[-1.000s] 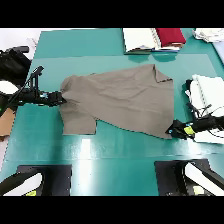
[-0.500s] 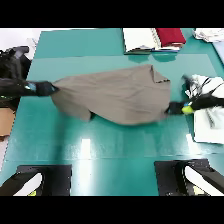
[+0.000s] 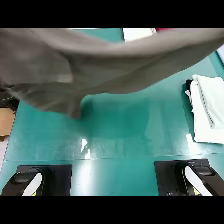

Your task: Fold the shirts.

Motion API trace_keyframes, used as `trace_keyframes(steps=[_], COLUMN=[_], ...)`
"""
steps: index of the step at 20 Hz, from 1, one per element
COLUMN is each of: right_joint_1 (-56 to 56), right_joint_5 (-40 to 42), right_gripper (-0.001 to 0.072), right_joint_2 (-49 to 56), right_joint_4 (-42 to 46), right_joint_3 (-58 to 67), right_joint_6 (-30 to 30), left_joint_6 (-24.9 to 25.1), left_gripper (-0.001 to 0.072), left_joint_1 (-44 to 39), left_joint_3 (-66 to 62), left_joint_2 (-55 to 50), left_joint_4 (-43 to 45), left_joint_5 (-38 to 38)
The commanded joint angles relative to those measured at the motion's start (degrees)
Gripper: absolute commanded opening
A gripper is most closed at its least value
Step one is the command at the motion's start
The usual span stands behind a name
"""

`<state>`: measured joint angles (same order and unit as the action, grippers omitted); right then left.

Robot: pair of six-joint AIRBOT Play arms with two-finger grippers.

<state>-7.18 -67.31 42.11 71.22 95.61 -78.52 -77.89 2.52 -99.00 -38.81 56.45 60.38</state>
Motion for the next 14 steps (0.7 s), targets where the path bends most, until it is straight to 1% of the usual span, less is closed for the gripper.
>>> trace_keyframes(steps=[1, 3, 5, 7, 10, 11, 14], right_joint_1=[0.07, 0.07, 0.09, 0.09, 0.09, 0.09, 0.09], right_joint_5=[-1.46, -5.09, -10.36, -15.28, -18.86, -19.45, -18.25], right_gripper=[0.0013, 0.0013, 0.0013, 0.0013, 0.0013, 0.0013, 0.0013], right_joint_2=[-0.63, 1.92, 6.01, 10.75, 16.76, 18.71, 25.31], right_joint_4=[5.86, 7.02, 6.8, 6.82, 6.82, 6.78, 6.86], right_joint_3=[11.56, 16.5, 20.74, 21.81, 15.26, 12.35, 2.34], right_joint_6=[-2.99, -3.76, -3.78, -3.98, -4.0, -3.98, -3.96], left_joint_6=[-3.5, -7.23, -8.98, -9.11, -9.09, -9.05, -8.57], left_gripper=[0.0027, 0.0027, 0.0027, 0.0028, 0.0028, 0.0028, 0.0029], left_joint_1=[0.02, 0.02, 0.02, 0.02, 0.0, 0.0, -0.04], left_joint_3=[-12.26, -13.64, -12.0, -9.29, -3.74, -1.05, 7.56], left_joint_2=[1.25, 1.11, 0.44, -2.1, -9.68, -12.87, -22.99], left_joint_4=[2.1, 7.93, 12.74, 12.79, 11.8, 11.76, 9.53], left_joint_5=[-0.37, -0.28, 1.49, 5.49, 12.7, 13.84, 13.7])
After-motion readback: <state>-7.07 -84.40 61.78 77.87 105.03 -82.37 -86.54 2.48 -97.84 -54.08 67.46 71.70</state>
